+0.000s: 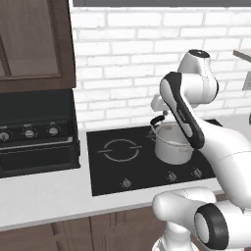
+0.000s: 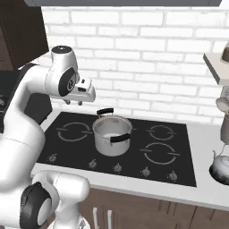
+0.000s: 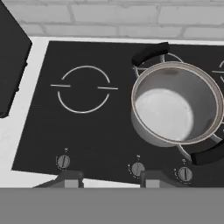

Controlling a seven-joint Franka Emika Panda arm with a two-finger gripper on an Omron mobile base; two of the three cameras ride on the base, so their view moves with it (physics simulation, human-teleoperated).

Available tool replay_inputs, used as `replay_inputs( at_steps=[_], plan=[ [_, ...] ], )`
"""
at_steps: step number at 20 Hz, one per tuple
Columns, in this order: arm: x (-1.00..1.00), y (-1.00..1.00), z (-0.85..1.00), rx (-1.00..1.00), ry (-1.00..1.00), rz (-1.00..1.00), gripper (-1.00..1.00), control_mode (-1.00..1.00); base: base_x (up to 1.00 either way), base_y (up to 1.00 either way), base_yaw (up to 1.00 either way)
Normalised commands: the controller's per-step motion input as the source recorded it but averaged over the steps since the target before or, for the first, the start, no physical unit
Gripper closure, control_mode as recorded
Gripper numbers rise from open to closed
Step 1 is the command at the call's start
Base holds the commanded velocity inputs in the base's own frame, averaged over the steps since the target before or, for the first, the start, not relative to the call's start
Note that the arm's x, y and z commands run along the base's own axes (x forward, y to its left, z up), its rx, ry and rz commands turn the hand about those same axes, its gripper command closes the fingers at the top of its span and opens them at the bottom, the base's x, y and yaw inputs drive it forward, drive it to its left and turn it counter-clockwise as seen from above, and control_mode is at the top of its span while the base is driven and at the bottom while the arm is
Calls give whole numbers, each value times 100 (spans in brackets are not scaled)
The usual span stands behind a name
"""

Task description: Pick the kettle from the counter and place it on a stove burner. Then turn the burner on.

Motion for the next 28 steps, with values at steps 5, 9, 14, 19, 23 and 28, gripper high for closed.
replay_inputs(
  at_steps=[5, 9, 14, 19, 23, 28],
  plan=[
    [-4, 0, 0, 0, 0, 0, -100, -100, 0, 0, 0],
    [-31, 0, 0, 0, 1, 0, -100, -100, 0, 0, 0],
    [-42, 0, 0, 0, 6, -11, -100, -100, 0, 0, 0],
    [-47, -28, 0, 0, 11, -39, -100, -100, 0, 0, 0],
    [-34, -73, -1, 1, 12, -55, -100, -100, 0, 0, 0],
    [-13, -93, -9, 8, 10, -58, -100, -100, 0, 0, 0]
  ],
)
